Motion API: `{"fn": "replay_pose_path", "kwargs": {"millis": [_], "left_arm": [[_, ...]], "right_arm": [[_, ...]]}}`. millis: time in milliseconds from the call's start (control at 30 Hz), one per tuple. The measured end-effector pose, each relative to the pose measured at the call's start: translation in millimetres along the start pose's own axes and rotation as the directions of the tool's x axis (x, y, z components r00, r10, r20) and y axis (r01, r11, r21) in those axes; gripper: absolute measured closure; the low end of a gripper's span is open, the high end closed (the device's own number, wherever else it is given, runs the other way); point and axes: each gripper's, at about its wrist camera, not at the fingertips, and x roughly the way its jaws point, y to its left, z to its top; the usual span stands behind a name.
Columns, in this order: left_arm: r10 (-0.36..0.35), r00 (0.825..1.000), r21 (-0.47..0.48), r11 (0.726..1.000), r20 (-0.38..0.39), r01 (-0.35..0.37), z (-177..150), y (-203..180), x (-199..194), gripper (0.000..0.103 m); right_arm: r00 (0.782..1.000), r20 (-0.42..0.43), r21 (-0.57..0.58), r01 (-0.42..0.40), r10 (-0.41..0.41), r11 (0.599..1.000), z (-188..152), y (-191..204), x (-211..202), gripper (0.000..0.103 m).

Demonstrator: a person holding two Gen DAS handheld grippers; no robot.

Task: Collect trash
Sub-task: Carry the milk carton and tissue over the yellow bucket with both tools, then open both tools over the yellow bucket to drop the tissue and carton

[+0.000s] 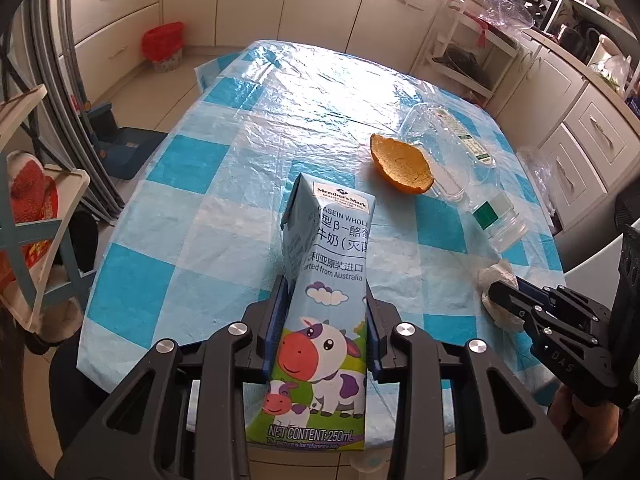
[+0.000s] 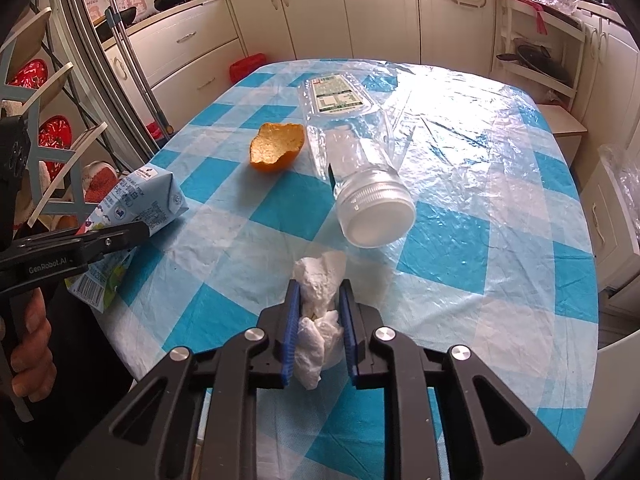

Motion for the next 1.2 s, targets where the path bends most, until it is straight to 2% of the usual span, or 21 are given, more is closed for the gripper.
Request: {"fn": "replay_pose_path", "kwargs": {"millis": [233,500,633,767,867,933,1033,1067,1100,1133,1167,1200], "left_arm": [[-0.051,0.998,0.016,0.999,0.02,0.051,-2,-12,-16,0.072],[-0.138,0.99,0.097,0.986,0.04,0.134,2,-61,-40,0.073],[-0.201,0.979,0.143,0.971,0.038,0.194,9,-98,-50,0.073],[-0.279,0.96,0.191,0.944,0.03,0.269,19,-147,-56,0.073],[-0.333,0.943,0.228,0.919,0.017,0.321,23,-193,-56,0.073],[-0.357,0.934,0.25,0.905,0.008,0.344,24,-222,-52,0.073],[-0.387,0.922,0.263,0.887,-0.023,0.379,22,-261,-39,0.073],[-0.395,0.918,0.266,0.882,-0.034,0.389,21,-275,-32,0.073],[-0.398,0.916,0.27,0.878,-0.045,0.395,20,-285,-27,0.073],[-0.401,0.914,0.272,0.875,-0.06,0.402,18,-296,-19,0.073],[-0.403,0.912,0.273,0.872,-0.073,0.407,17,-306,-12,0.073],[-0.403,0.911,0.273,0.87,-0.085,0.411,14,-314,-5,0.073]], "right_arm": [[0.999,0.006,0.053,-0.05,0.049,0.997,-3,-11,-7,0.087],[0.991,0.114,0.18,-0.086,0.066,0.98,-7,-53,-49,0.087],[0.982,0.189,0.254,-0.069,0.02,0.965,-8,-87,-82,0.087],[0.971,0.211,0.339,0.036,-0.113,0.94,-9,-136,-113,0.087],[0.963,0.162,0.382,0.139,-0.214,0.914,-10,-174,-123,0.087],[0.965,0.079,0.403,0.199,-0.25,0.893,-12,-202,-119,0.087],[0.966,-0.068,0.424,0.253,-0.248,0.869,-20,-240,-93,0.087],[0.967,-0.136,0.436,0.253,-0.215,0.863,-23,-254,-78,0.087],[0.967,-0.181,0.459,0.245,-0.181,0.854,-27,-264,-67,0.082],[0.965,-0.203,0.493,0.249,-0.168,0.834,-32,-272,-60,0.075],[0.963,-0.212,0.539,0.256,-0.164,0.803,-35,-284,-58,0.072],[0.968,-0.193,0.582,0.244,-0.16,0.776,-36,-292,-61,0.068]]}}
